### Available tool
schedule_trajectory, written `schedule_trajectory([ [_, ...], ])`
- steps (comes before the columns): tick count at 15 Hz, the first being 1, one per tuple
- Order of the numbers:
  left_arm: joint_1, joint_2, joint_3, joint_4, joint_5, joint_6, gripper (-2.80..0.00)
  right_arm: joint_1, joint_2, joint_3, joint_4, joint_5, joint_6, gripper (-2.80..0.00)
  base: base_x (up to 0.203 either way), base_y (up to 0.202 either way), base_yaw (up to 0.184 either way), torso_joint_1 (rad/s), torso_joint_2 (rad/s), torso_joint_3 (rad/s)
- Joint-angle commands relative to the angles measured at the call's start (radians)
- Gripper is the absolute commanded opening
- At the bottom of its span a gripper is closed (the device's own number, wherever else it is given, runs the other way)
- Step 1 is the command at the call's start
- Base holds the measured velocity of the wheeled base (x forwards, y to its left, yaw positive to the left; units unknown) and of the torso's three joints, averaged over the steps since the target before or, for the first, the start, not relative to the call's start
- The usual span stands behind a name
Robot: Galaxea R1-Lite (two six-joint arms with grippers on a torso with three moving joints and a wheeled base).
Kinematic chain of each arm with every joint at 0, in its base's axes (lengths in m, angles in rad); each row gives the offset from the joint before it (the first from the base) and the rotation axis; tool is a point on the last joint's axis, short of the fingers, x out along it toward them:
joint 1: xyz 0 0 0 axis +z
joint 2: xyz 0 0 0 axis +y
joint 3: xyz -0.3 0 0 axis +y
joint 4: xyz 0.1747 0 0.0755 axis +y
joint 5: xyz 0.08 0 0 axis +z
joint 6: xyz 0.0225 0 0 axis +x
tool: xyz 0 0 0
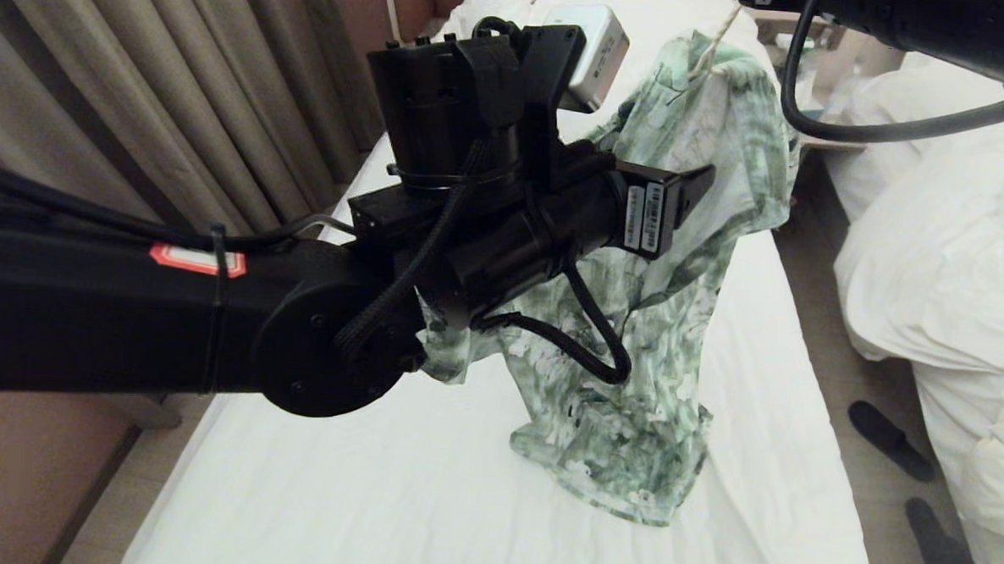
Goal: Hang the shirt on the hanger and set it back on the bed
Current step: Take the clothes hanger out of the clothes
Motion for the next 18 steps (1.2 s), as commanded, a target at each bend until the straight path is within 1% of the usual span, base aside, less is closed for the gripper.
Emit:
schedule_trajectory([
  [1,0.001,0.005,-0.005,-0.003,0.001,0.000,-2.80,0.001,-0.002,0.000,-0.001,-0.001,-0.001,-2.80,0.000,0.000,0.000,0.000,0.00,0.000],
  [3,0.003,0.005,-0.007,-0.003,0.001,0.003,-2.80,0.009,-0.005,0.006,0.000,-0.003,-0.001,-2.80,0.000,0.000,0.000,0.000,0.00,0.000],
  [7,0.032,-0.010,-0.016,-0.005,0.010,0.058,-2.80,0.009,-0.022,0.033,0.003,-0.003,0.005,-2.80,0.000,0.000,0.000,0.000,0.00,0.000],
  [9,0.054,-0.052,-0.010,-0.001,0.021,0.069,-2.80,0.004,-0.044,0.077,0.002,-0.003,0.005,-2.80,0.000,0.000,0.000,0.000,0.00,0.000],
  [11,0.081,-0.115,0.017,0.004,0.024,0.072,-2.80,-0.008,-0.053,0.092,0.000,-0.003,0.005,-2.80,0.000,0.000,0.000,0.000,0.00,0.000],
  [12,0.094,-0.153,0.047,0.009,0.025,0.072,-2.80,-0.018,-0.053,0.092,0.000,-0.003,0.005,-2.80,0.000,0.000,0.000,0.000,0.00,0.000],
  [14,0.126,-0.231,0.141,0.014,0.025,0.072,-2.80,-0.026,-0.065,0.097,0.002,-0.003,0.005,-2.80,0.000,0.000,0.000,0.000,0.00,0.000],
  [18,0.246,-0.361,0.342,0.011,0.018,0.068,-2.80,-0.033,-0.082,0.108,-0.001,-0.002,0.005,-2.80,0.000,0.000,0.000,0.000,0.00,0.000],
])
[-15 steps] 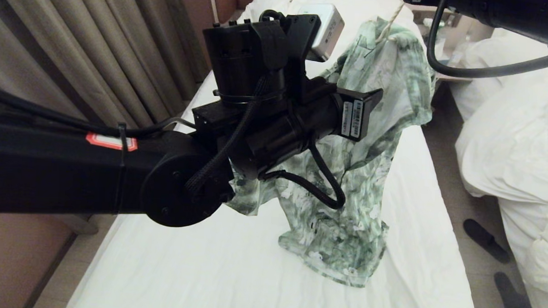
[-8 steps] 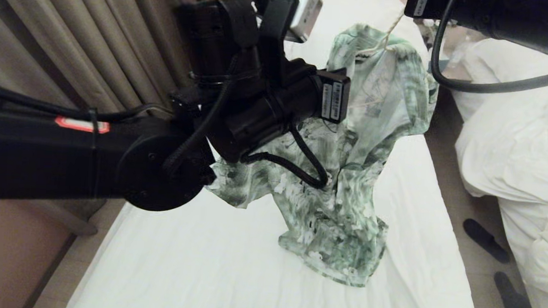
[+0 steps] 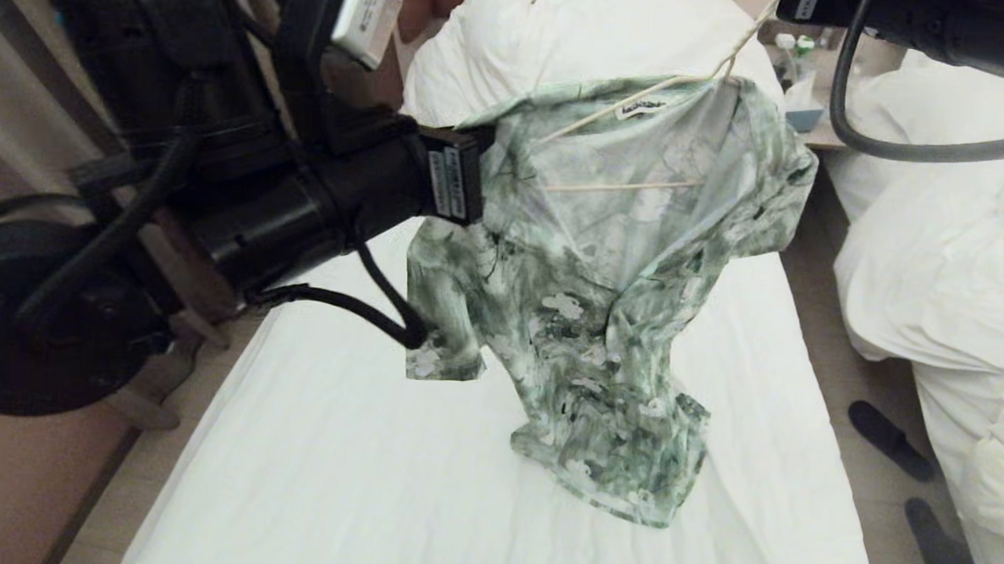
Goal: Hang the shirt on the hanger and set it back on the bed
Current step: Take the clothes hanger out of the clothes
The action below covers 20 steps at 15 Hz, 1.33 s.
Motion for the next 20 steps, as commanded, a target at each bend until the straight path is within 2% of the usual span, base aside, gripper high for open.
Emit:
schedule_trajectory([
  [1,0.046,-0.097,0.118,-0.005,-0.002,-0.003,-2.80,-0.004,-0.007,0.001,-0.003,-0.002,-0.001,-2.80,0.000,0.000,0.000,0.000,0.00,0.000],
  [3,0.065,-0.141,0.243,-0.024,-0.004,-0.021,-2.80,-0.004,-0.009,0.003,-0.003,-0.002,-0.001,-2.80,0.000,0.000,0.000,0.000,0.00,0.000],
  [5,0.085,-0.151,0.361,-0.102,-0.006,-0.052,-2.80,-0.004,-0.010,0.003,-0.003,-0.002,-0.001,-2.80,0.000,0.000,0.000,0.000,0.00,0.000],
  [7,0.088,-0.111,0.408,-0.191,-0.007,-0.064,-2.80,-0.004,-0.008,0.003,-0.003,-0.002,-0.001,-2.80,0.000,0.000,0.000,0.000,0.00,0.000],
  [10,0.082,-0.028,0.390,-0.266,-0.006,-0.061,-2.80,0.000,-0.008,0.006,-0.004,-0.002,0.000,-2.80,0.000,0.000,0.000,0.000,0.00,0.000],
  [12,0.040,0.045,0.351,-0.289,-0.002,-0.060,-2.80,0.023,0.006,0.007,-0.005,-0.002,0.004,-2.80,0.000,0.000,0.000,0.000,0.00,0.000],
  [14,-0.022,0.134,0.298,-0.299,0.006,-0.065,-2.80,0.061,0.021,0.006,-0.006,-0.003,0.070,-2.80,0.000,0.000,0.000,0.000,0.00,0.000],
  [17,-0.081,0.317,0.214,-0.398,0.082,-0.063,-2.80,0.061,0.048,0.000,-0.017,-0.003,0.101,-2.80,0.000,0.000,0.000,0.000,0.00,0.000],
  [20,-0.095,0.468,0.128,-0.489,0.140,-0.060,-2.80,0.050,0.055,-0.002,-0.053,-0.005,0.100,-2.80,0.000,0.000,0.000,0.000,0.00,0.000],
])
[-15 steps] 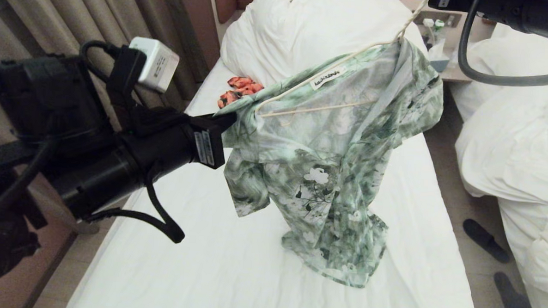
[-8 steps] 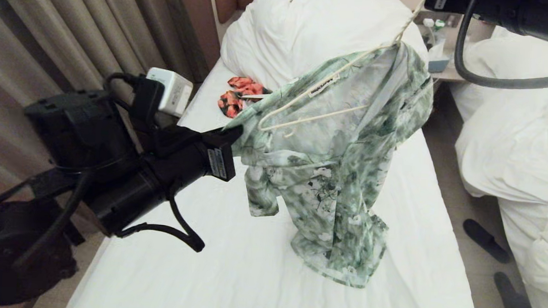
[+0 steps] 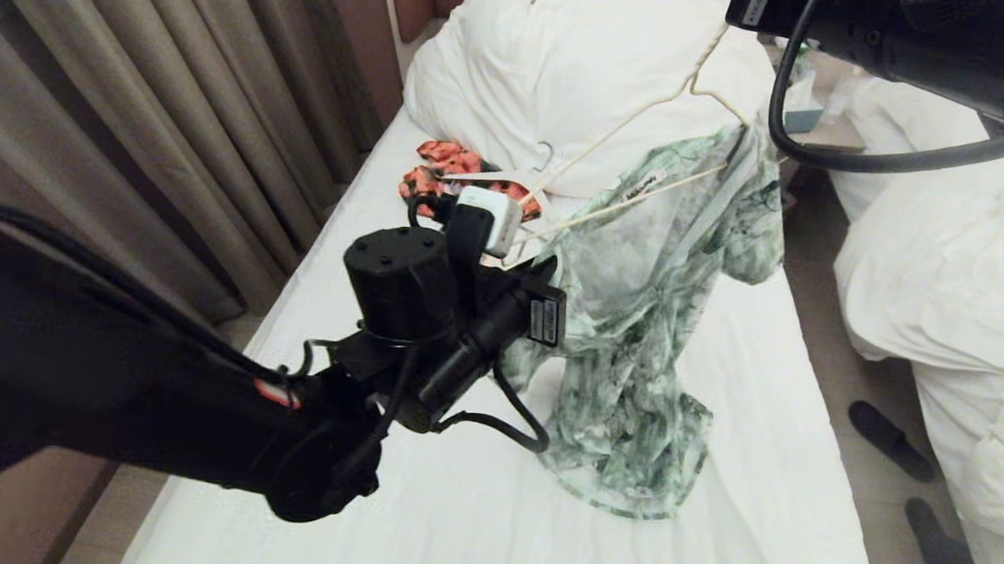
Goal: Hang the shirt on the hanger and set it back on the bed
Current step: Take the clothes hanger out of the clothes
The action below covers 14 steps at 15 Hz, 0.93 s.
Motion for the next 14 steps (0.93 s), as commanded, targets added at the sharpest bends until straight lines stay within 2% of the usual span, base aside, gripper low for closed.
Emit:
schedule_trajectory([
  [1,0.010,0.131,-0.041,-0.024,0.010,0.000,-2.80,-0.016,0.009,0.000,-0.003,-0.002,0.001,-2.80,0.000,0.000,0.000,0.000,0.00,0.000],
  [3,0.041,0.118,-0.045,-0.028,0.011,-0.002,-2.80,-0.051,0.009,-0.001,-0.005,-0.001,0.000,-2.80,0.000,0.000,0.000,0.000,0.00,0.000],
  [7,0.054,-0.036,-0.026,-0.009,0.013,0.003,-2.80,-0.093,0.040,0.016,-0.007,-0.005,-0.012,-2.80,0.000,0.000,0.000,0.000,0.00,0.000],
  [9,0.029,-0.101,0.012,0.014,0.017,0.004,-2.80,-0.088,0.056,0.019,-0.014,-0.008,-0.028,-2.80,0.000,0.000,0.000,0.000,0.00,0.000],
  [11,-0.029,-0.166,0.062,0.020,0.023,0.007,-2.80,-0.076,0.088,0.019,-0.038,-0.011,-0.054,-2.80,0.000,0.000,0.000,0.000,0.00,0.000],
  [14,-0.049,-0.173,0.134,0.016,0.031,0.004,-2.80,-0.056,0.118,0.010,-0.090,-0.046,-0.079,-2.80,0.000,0.000,0.000,0.000,0.00,0.000],
])
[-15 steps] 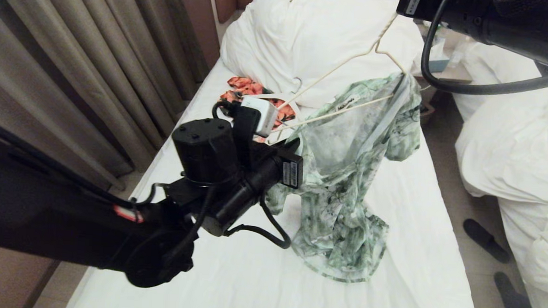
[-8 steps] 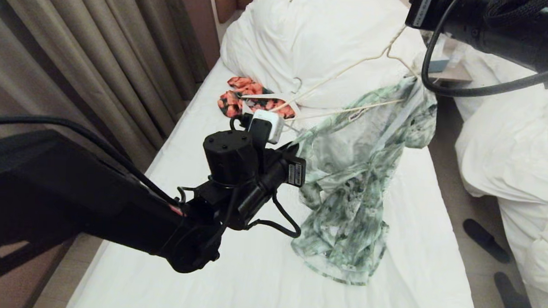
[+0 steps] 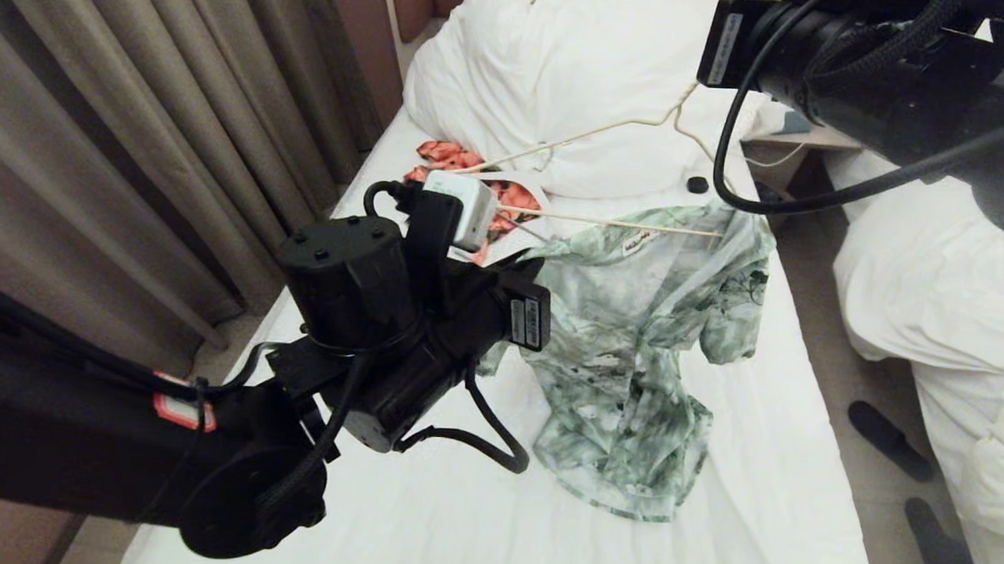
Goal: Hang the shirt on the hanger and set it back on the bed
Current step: Take the clothes hanger out of the clothes, then place the hanger on the bed
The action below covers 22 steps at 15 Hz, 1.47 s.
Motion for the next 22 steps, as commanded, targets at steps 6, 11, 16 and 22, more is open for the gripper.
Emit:
schedule_trajectory([
  [6,-0.039,0.113,0.134,-0.045,0.016,-0.047,-2.80,0.019,0.023,-0.017,-0.019,-0.024,-0.004,-2.80,0.000,0.000,0.000,0.000,0.00,0.000],
  [11,0.054,0.371,0.049,-0.193,0.017,-0.017,-2.80,0.022,0.009,-0.016,-0.020,-0.037,0.044,-2.80,0.000,0.000,0.000,0.000,0.00,0.000],
  [16,0.083,0.445,-0.225,-0.023,0.021,0.027,-2.80,0.030,0.025,-0.019,-0.020,-0.037,0.070,-2.80,0.000,0.000,0.000,0.000,0.00,0.000],
  [22,0.178,0.593,-0.338,0.031,0.025,0.057,-2.80,0.026,-0.001,-0.013,-0.022,-0.039,0.073,-2.80,0.000,0.000,0.000,0.000,0.00,0.000],
])
